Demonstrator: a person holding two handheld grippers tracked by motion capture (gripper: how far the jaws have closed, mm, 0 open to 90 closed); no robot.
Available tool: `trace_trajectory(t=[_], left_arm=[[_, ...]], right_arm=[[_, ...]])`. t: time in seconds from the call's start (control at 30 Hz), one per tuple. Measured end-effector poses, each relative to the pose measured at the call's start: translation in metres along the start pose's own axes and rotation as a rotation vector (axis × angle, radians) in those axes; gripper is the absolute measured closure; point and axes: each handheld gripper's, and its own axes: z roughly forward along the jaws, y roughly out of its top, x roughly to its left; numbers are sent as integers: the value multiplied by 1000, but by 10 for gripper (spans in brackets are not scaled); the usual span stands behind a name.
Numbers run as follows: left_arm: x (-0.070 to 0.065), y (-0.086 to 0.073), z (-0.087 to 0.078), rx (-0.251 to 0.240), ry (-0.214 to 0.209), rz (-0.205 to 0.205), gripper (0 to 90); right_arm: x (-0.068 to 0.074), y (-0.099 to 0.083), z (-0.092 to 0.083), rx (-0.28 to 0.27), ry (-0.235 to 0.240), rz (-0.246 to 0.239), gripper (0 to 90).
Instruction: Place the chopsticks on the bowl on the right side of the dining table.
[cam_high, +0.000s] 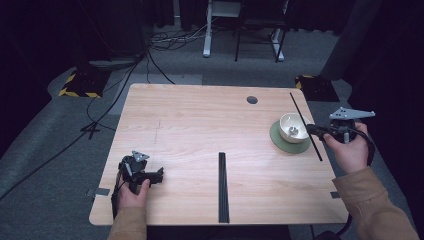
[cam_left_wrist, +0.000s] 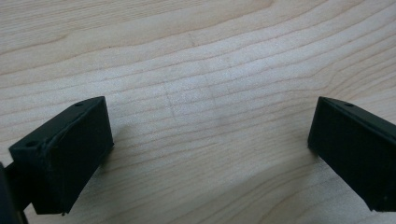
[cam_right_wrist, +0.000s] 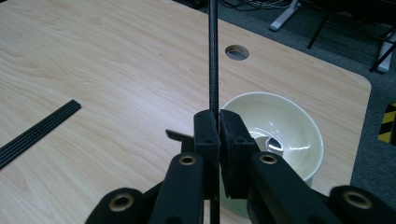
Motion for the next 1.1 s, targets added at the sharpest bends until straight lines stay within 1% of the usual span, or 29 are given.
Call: trace_trajectory(t=[0.1,0.13,0.17,0.2,0.23,0.27,0.3,0.33,0.4,0.43,0.47,0.5,0.53,0.6,0.63,0.7,0.73,0.77,0.83,0.87,0.9,1.0,1.1], left_arm=[[0,0,0,0,1,0,2],[0,0,0,0,1,0,2],[0,0,0,0,0,0,1],[0,0,0,0,0,0,1],[0,0,0,1,0,0,1],[0,0,0,1,0,0,1],[0,0,0,0,0,-1,2],[0,0,0,0,0,-1,2],[0,0,0,0,0,-1,1],[0,0,0,0,1,-1,2],[0,0,0,0,0,-1,2],[0,0,0,0,0,0,1],[0,0,0,0,0,0,1],[0,0,0,0,0,0,1],[0,0,0,0,0,0,2],[0,0,0,0,0,0,2],[0,0,0,0,0,0,2],[0,0,0,0,0,-1,2],[0,0,0,0,0,-1,2],[0,0,0,0,0,-1,2],[0,0,0,0,1,-1,2],[0,0,0,0,0,0,2],[0,0,0,0,0,-1,2]], right_arm=[[-10,1,7,3,-12,-5,869],[-10,1,7,3,-12,-5,869],[-14,1,13,14,-11,-2,869],[-14,1,13,14,-11,-2,869],[-19,0,19,25,-15,-2,869],[-19,0,19,25,-15,-2,869],[-23,-1,25,39,-21,-10,869],[-23,-1,25,39,-21,-10,869],[-27,-1,31,51,-21,-9,869],[-29,-2,37,60,-29,-28,869],[-29,-2,37,60,-29,-28,869],[-31,-3,42,64,-25,-33,869],[-31,-3,42,64,-25,-33,869],[-34,-4,49,73,-22,-32,869],[-36,-5,55,80,-26,-29,869],[-37,-5,60,93,-26,-24,869],[-38,-6,62,99,-27,-30,869],[-37,-6,65,106,-26,-18,869],[-37,-7,70,119,-25,-27,869],[-37,-7,70,119,-25,-27,869],[-37,-8,74,126,-24,-21,869],[-37,-9,79,137,-24,-20,869],[-37,-11,84,150,-26,-28,869]])
